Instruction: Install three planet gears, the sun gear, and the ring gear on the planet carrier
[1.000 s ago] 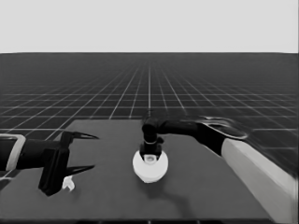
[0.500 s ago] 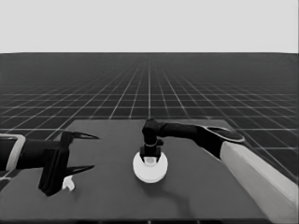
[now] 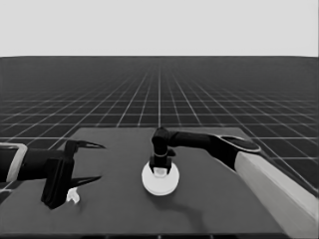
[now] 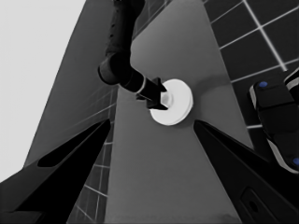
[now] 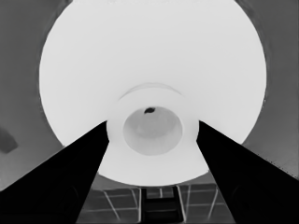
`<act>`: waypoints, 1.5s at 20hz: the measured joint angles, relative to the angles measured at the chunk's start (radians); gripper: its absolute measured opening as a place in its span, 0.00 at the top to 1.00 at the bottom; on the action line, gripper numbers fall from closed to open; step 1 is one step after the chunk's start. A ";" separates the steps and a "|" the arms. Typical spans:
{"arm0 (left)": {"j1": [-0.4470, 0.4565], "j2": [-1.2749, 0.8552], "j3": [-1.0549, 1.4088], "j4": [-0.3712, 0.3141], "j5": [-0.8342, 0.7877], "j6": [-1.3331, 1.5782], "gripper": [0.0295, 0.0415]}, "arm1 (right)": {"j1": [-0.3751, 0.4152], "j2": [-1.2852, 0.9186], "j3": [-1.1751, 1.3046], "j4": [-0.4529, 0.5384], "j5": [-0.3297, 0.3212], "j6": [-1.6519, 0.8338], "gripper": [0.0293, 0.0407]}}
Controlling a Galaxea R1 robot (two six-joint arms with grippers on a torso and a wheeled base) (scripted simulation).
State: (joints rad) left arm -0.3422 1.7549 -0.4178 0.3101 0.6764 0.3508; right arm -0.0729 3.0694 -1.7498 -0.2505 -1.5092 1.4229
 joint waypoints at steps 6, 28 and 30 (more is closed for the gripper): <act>0.000 0.000 0.000 0.000 0.000 0.000 0.25 | -0.004 0.000 0.000 0.000 0.000 0.052 0.51; 0.000 0.000 0.000 0.000 0.000 0.000 0.25 | -0.007 -0.001 -0.001 0.000 0.000 0.244 0.51; 0.000 0.000 0.000 0.000 0.000 0.000 0.25 | -0.007 -0.001 -0.001 0.000 -0.001 0.262 0.51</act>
State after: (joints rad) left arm -0.3422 1.7549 -0.4178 0.3101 0.6764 0.3508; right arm -0.0804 3.0685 -1.7507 -0.2506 -1.5097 1.6847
